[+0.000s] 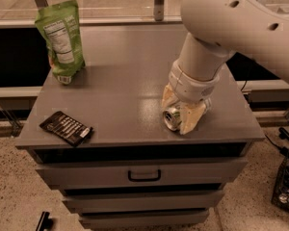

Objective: Place 7up can upright

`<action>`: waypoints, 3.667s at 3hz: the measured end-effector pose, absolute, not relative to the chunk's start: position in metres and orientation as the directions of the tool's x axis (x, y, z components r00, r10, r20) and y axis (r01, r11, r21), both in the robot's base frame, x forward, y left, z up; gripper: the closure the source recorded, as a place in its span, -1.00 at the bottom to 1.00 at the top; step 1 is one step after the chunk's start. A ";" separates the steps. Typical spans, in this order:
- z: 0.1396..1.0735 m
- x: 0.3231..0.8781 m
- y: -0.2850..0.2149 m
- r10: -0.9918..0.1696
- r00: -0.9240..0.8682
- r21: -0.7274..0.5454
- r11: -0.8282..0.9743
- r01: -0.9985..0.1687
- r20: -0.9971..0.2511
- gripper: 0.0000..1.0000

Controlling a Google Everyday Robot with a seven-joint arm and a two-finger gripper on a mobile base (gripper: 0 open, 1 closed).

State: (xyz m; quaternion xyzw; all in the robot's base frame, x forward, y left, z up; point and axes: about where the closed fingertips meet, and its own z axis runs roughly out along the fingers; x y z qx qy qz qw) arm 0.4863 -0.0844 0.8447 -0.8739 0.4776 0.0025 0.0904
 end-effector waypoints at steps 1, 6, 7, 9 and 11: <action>0.852 0.487 -0.080 -0.846 0.514 -0.137 -0.497 -0.857 -0.144 0.99; 0.957 0.524 -0.060 -0.790 0.283 -0.175 -0.223 -0.959 -0.544 1.00; 0.965 0.522 -0.039 -0.639 0.307 -0.219 -0.216 -0.951 -0.705 1.00; 0.981 0.507 0.018 -0.340 0.330 -0.253 -0.249 -0.935 -0.881 1.00; 0.961 0.501 0.051 -0.160 0.186 -0.142 -0.256 -0.956 -0.969 1.00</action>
Offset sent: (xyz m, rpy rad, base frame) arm 0.0222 0.0075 0.0740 0.2369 0.2957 -0.2715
